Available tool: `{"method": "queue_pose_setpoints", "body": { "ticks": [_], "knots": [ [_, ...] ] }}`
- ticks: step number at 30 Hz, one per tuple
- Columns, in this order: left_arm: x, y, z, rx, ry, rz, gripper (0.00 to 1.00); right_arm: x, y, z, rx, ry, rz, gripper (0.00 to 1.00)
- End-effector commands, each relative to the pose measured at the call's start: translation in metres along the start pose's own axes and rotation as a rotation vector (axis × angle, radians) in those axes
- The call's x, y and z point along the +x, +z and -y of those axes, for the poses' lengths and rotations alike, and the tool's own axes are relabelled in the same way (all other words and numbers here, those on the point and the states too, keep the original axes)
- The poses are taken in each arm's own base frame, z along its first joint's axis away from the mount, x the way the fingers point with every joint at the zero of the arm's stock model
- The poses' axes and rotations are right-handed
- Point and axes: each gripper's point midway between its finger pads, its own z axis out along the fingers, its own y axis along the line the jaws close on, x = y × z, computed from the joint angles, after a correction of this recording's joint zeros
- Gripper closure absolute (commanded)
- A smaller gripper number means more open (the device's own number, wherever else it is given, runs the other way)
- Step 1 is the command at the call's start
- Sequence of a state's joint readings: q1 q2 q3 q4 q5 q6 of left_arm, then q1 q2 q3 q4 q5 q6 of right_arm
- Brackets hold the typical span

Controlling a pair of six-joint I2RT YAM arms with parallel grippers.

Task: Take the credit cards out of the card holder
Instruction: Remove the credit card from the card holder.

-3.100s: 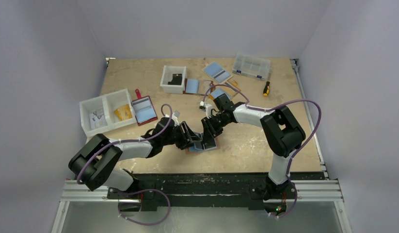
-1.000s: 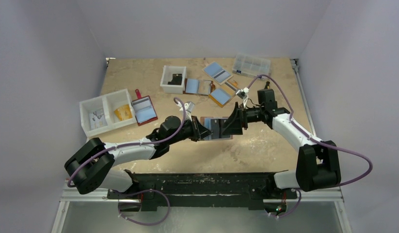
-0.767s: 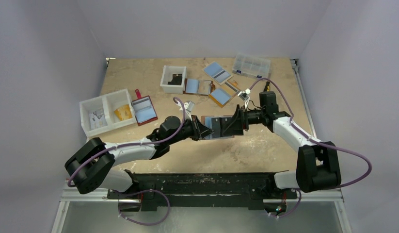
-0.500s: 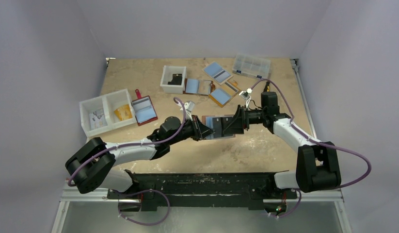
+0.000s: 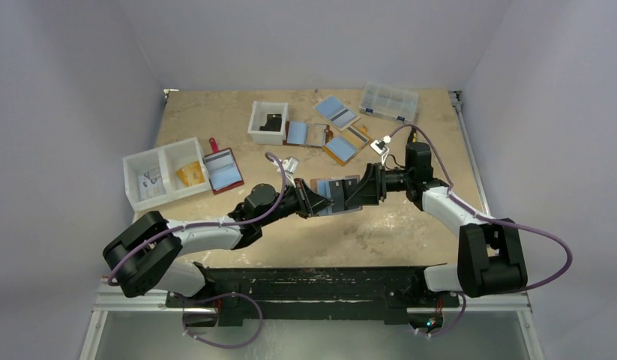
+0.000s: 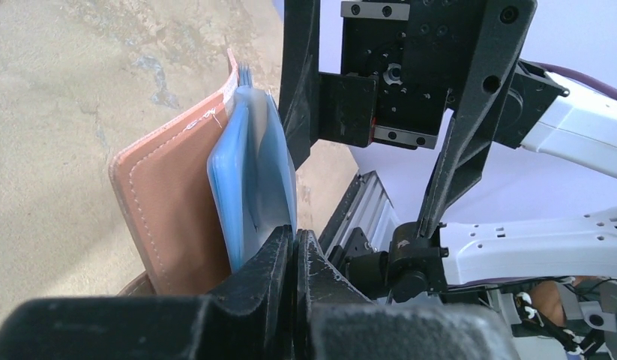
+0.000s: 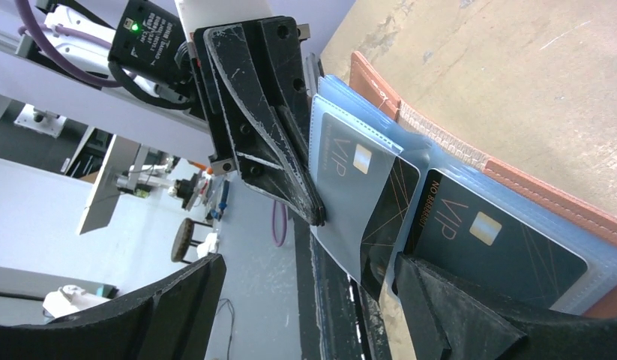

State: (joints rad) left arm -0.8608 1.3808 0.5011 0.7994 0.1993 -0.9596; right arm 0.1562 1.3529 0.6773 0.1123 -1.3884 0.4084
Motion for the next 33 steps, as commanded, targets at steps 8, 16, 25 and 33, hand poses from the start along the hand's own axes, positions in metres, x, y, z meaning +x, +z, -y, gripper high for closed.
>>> {"method": "queue_pose_setpoints", "body": {
  "ticks": [8,16,25,33],
  "knots": [
    [-0.018,-0.001,0.046,0.197,0.002,0.081,1.0,-0.007,-0.001,-0.013,-0.055,-0.006,-0.002,0.15],
    [-0.017,-0.001,0.046,0.199,0.0,0.083,1.0,-0.008,-0.002,-0.012,-0.065,0.0,-0.006,0.35],
    [-0.015,-0.001,0.034,0.152,-0.013,0.089,1.0,-0.01,-0.003,-0.011,-0.064,-0.003,-0.002,0.59],
    [-0.012,-0.002,0.022,0.106,-0.025,0.091,1.0,-0.01,-0.004,-0.01,-0.063,-0.004,0.001,0.72]
  ]
}}
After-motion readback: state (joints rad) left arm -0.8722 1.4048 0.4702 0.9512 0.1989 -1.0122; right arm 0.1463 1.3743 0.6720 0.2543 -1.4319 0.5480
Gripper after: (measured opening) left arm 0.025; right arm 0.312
